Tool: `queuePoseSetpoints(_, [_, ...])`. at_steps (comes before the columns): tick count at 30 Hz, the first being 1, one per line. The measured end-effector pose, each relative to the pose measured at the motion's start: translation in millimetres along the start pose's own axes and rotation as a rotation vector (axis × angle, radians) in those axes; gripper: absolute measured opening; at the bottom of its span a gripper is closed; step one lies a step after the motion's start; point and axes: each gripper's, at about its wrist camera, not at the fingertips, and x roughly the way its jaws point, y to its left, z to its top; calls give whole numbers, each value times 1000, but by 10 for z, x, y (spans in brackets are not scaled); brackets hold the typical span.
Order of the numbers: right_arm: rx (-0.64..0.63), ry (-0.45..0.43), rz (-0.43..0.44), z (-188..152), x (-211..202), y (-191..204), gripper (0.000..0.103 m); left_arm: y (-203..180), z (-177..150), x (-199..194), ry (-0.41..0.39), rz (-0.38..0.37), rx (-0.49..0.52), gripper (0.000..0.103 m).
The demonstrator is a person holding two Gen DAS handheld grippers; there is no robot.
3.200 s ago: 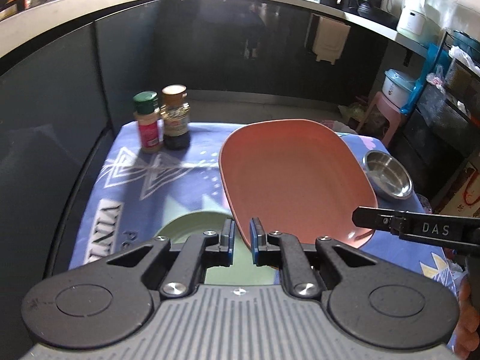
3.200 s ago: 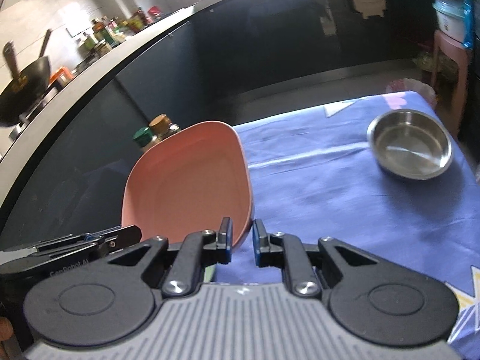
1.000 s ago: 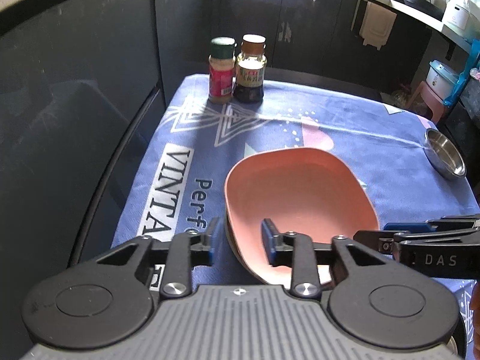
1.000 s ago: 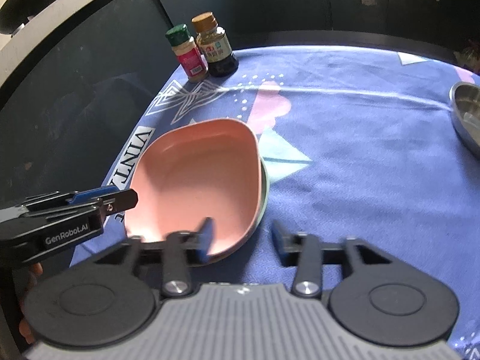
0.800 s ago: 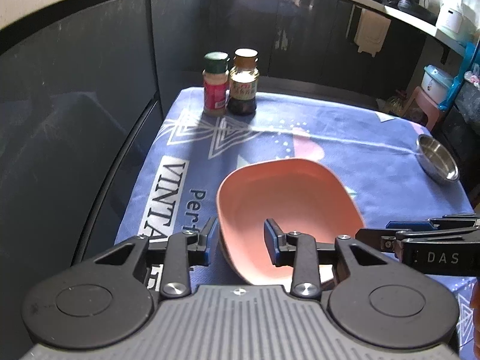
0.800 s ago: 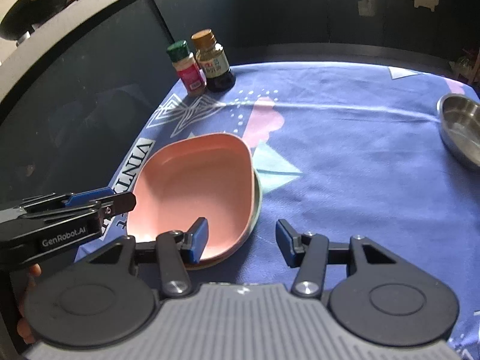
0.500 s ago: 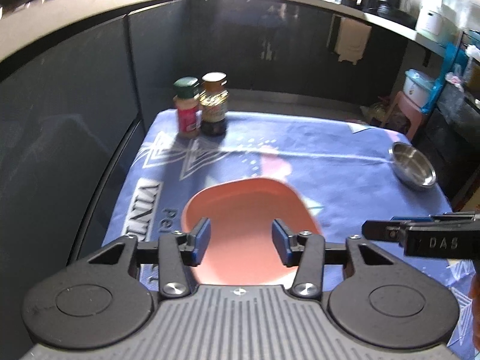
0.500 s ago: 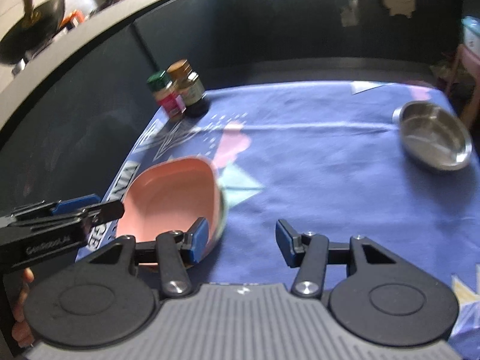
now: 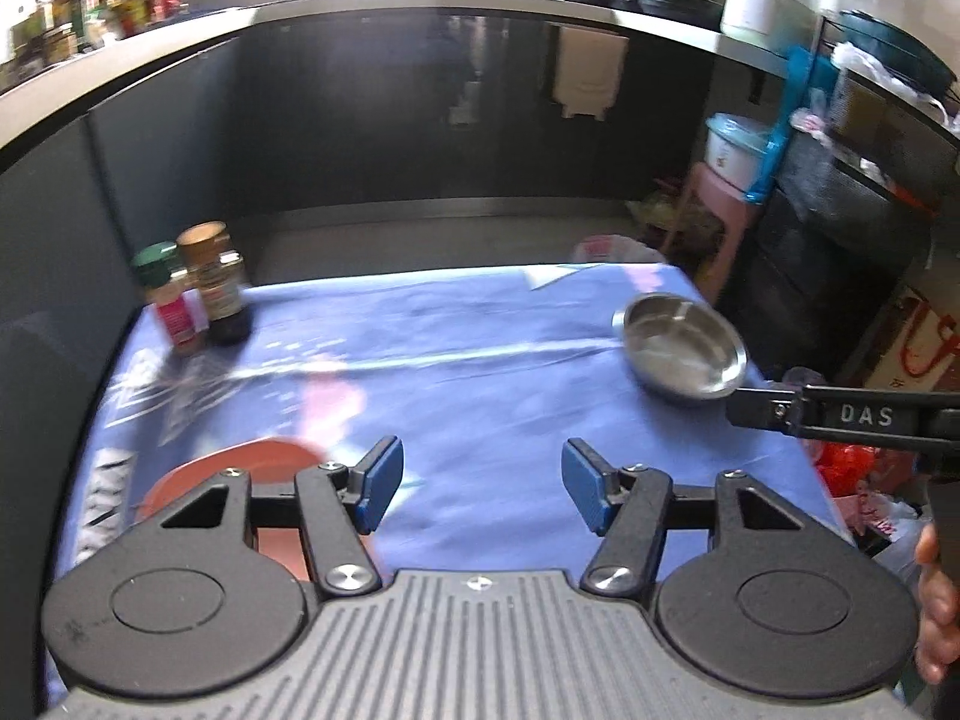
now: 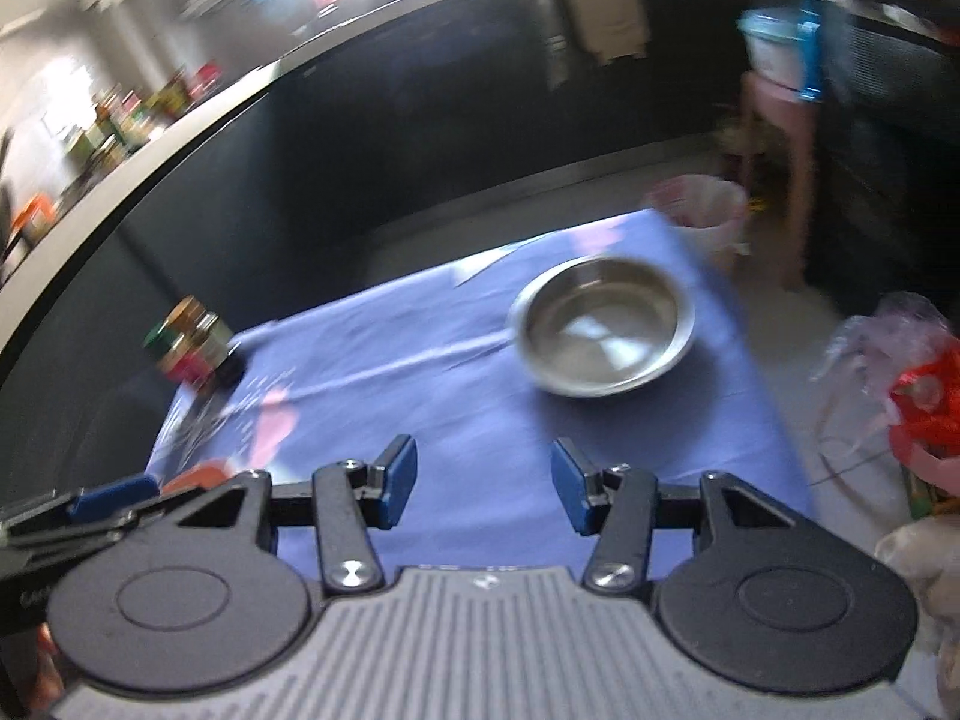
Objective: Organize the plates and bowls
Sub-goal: 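Move both tools to the steel bowl and grasp its rim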
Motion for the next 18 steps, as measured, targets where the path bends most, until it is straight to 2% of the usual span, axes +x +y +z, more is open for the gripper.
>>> queuePoseSetpoints(7, [87, -31, -66, 151, 251, -516, 67, -509, 202, 456, -4, -16, 42, 56])
queuePoseSetpoints(10, [133, -14, -55, 211, 420, -702, 62, -672, 265, 706, 19, -16, 54, 56])
queuePoseSetpoints(18, [172, -5, -41, 340, 709, -924, 61, -850, 349, 1254, 19, -1, 32, 56])
